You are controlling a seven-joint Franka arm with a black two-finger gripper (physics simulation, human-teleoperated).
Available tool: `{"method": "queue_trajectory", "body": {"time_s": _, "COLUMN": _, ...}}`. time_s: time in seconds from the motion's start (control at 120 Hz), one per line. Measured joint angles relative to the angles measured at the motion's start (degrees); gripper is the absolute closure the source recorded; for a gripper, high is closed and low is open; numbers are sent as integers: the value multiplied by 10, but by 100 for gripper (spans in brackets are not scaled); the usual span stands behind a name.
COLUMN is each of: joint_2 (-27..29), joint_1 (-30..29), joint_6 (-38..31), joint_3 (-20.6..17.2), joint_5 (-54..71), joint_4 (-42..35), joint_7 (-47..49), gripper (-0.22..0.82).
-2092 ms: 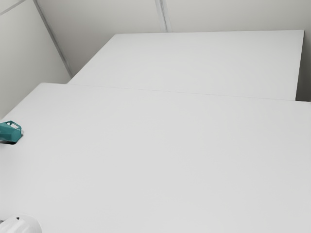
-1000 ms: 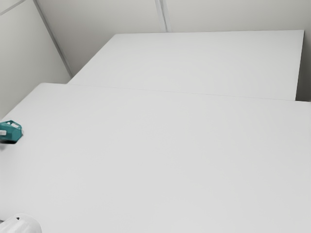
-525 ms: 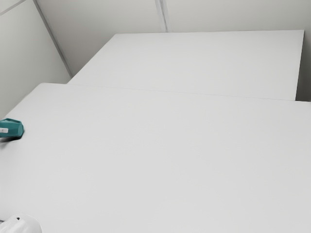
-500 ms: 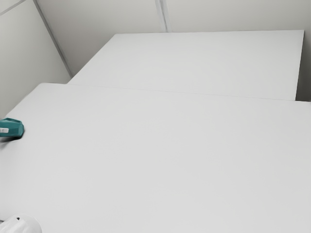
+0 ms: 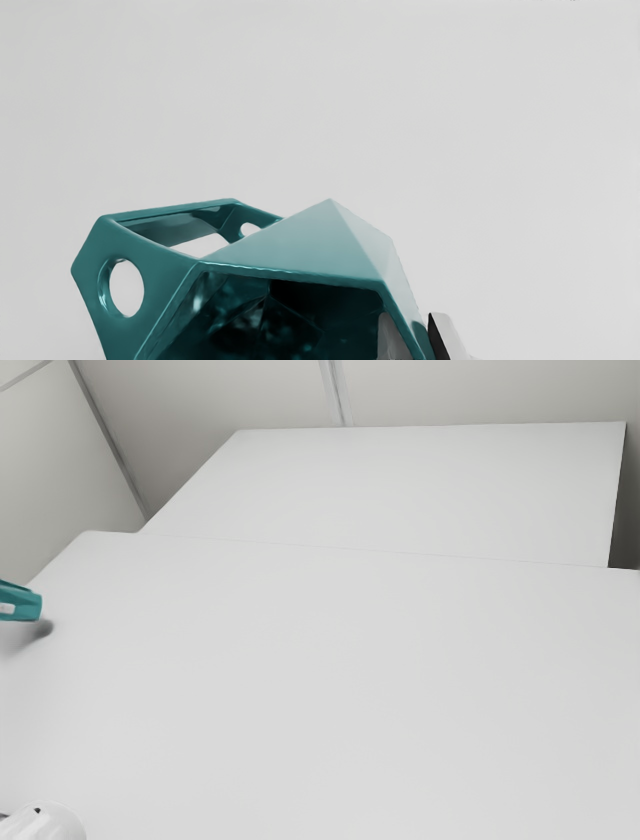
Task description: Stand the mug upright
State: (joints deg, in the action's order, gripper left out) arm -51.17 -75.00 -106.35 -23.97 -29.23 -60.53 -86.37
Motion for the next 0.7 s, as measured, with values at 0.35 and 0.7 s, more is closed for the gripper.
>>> {"method": "queue_trajectory", "body": {"time_s": 0.35, "joint_2": 204, "joint_1": 79, "joint_6": -11, "joint_3": 48, "joint_5": 42, "joint_4": -152, "joint_7": 44, "gripper": 77}}
{"method": "queue_trajectory", "body": {"time_s": 0.7, "joint_2": 325, "joint_1": 437, "joint_6": -2, "joint_3": 358, "joint_5": 47, "joint_4": -246, "joint_7": 125, "gripper": 78}}
